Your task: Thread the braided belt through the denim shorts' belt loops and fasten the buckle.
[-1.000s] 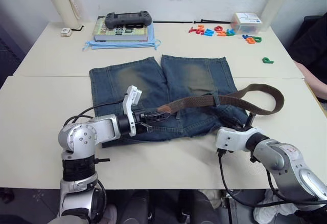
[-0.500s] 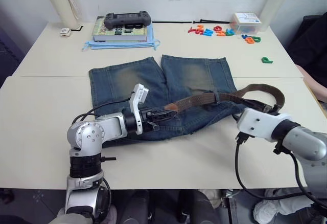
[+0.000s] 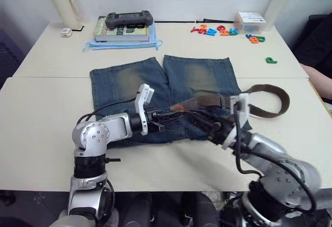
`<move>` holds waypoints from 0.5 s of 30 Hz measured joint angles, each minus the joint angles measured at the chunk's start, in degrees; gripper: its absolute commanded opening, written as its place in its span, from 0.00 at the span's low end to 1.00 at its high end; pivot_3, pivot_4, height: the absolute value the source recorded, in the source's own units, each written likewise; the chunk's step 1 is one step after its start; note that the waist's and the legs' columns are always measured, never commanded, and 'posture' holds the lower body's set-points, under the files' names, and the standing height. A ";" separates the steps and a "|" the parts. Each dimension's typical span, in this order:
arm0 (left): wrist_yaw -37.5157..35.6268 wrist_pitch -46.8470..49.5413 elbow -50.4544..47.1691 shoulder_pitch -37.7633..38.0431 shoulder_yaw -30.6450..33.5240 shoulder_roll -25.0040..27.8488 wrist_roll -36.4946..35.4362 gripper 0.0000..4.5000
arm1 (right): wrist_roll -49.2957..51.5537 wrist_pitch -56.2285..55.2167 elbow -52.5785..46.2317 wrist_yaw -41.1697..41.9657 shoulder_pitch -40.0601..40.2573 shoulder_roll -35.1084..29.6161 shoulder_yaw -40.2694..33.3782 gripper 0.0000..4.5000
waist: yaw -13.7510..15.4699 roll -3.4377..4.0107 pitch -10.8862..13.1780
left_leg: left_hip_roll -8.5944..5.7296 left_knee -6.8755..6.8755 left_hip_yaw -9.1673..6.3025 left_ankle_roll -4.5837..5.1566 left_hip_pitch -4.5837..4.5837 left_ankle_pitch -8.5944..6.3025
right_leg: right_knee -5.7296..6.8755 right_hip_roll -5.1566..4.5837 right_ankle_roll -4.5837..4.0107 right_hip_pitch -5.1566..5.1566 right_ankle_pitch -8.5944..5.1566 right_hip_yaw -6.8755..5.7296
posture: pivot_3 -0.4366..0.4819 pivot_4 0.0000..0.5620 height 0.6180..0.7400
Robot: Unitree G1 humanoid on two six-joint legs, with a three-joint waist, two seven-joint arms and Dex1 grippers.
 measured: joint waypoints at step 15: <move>0.58 -0.57 0.01 -0.03 0.45 -0.30 -0.02 0.00 | 19.20 0.02 13.46 -24.45 -2.62 0.27 -11.74 0.54 | -1.59 0.00 0.00 | -0.02 -0.55 0.09 -0.07 0.18 0.28 | 0.10 0.03 -0.06 -0.12 -0.03 0.11 | 0.48 0.27 0.40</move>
